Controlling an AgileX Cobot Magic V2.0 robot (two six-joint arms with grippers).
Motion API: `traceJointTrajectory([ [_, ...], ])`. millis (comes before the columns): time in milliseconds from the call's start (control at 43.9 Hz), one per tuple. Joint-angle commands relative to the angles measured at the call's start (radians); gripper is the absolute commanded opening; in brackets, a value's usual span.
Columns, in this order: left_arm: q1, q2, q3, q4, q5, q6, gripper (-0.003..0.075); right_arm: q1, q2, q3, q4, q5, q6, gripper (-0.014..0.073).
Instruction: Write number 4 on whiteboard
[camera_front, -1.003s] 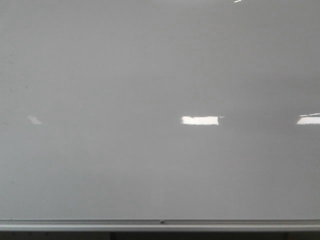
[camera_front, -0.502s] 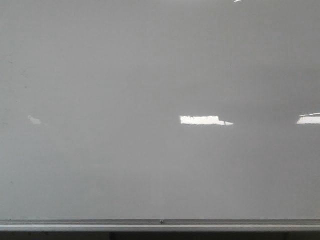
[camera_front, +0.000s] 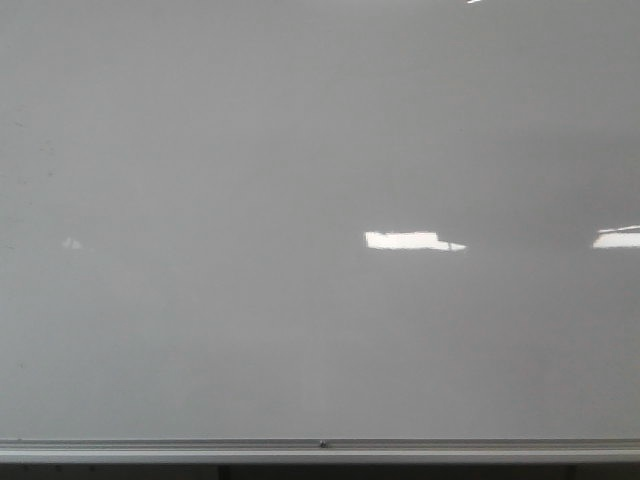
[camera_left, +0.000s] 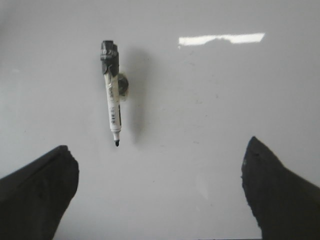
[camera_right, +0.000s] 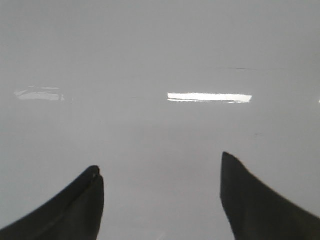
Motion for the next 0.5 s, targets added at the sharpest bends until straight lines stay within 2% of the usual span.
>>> traceJointTrajectory([
  [0,0.053,0.129,-0.084,0.002,-0.097,-0.002,0.0638,-0.004,0.016,-0.037,0.010,-0.080,-0.001,0.0521],
  [205,0.149,0.324,-0.149,0.045,-0.188,-0.002,0.0638,-0.004,0.016,-0.037,0.010,-0.074,-0.001,0.0521],
  [479,0.151,0.577,-0.149,0.078,-0.426,-0.002,0.0638,-0.004,0.016,-0.037,0.010,-0.071,-0.001,0.0521],
])
